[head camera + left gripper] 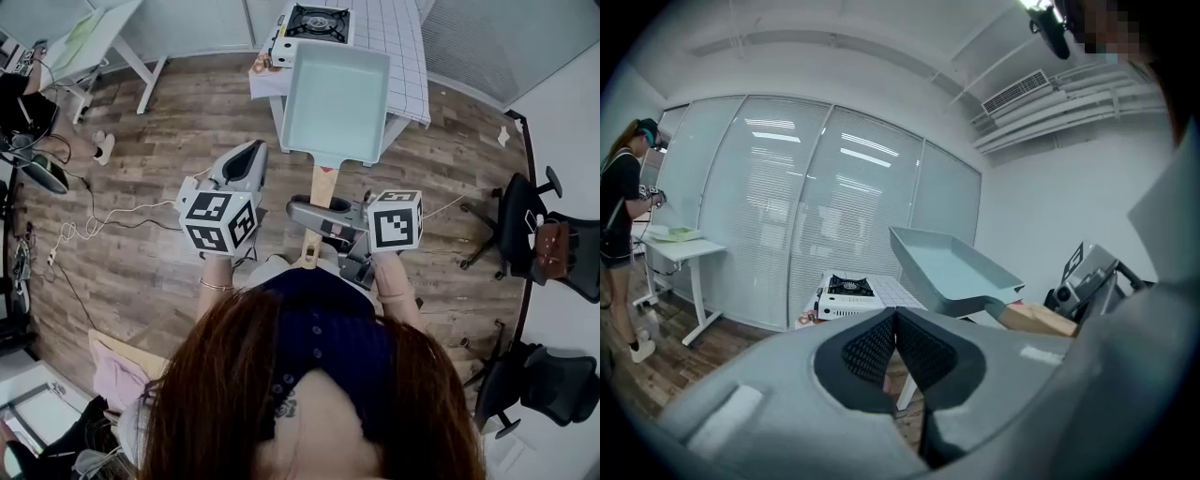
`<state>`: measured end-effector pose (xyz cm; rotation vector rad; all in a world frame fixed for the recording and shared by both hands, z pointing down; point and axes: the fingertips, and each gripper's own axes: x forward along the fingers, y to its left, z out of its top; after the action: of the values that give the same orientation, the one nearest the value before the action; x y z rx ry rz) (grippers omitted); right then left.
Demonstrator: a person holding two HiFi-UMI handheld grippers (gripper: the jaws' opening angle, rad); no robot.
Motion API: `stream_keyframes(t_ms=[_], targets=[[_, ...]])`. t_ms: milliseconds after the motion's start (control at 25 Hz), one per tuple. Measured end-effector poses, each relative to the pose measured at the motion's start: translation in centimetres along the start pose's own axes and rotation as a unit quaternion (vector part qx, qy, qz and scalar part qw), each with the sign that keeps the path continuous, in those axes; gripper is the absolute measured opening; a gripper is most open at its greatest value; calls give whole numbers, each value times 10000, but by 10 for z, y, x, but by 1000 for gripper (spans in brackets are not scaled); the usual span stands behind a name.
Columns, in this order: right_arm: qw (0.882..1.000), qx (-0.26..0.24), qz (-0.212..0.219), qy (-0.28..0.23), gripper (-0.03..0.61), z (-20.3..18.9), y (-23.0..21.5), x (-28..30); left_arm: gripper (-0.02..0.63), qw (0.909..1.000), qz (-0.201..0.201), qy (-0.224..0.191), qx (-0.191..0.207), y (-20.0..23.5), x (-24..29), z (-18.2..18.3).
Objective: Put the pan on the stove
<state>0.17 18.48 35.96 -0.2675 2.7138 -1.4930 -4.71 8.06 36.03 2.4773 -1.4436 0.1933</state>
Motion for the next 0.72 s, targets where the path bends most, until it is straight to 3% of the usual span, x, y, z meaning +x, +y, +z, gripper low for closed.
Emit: stream_keyframes(t_ms=[720], targets=[[9999,-53,158,18,120,16,-21,7,11,9998,174,22,61,17,16,-3]])
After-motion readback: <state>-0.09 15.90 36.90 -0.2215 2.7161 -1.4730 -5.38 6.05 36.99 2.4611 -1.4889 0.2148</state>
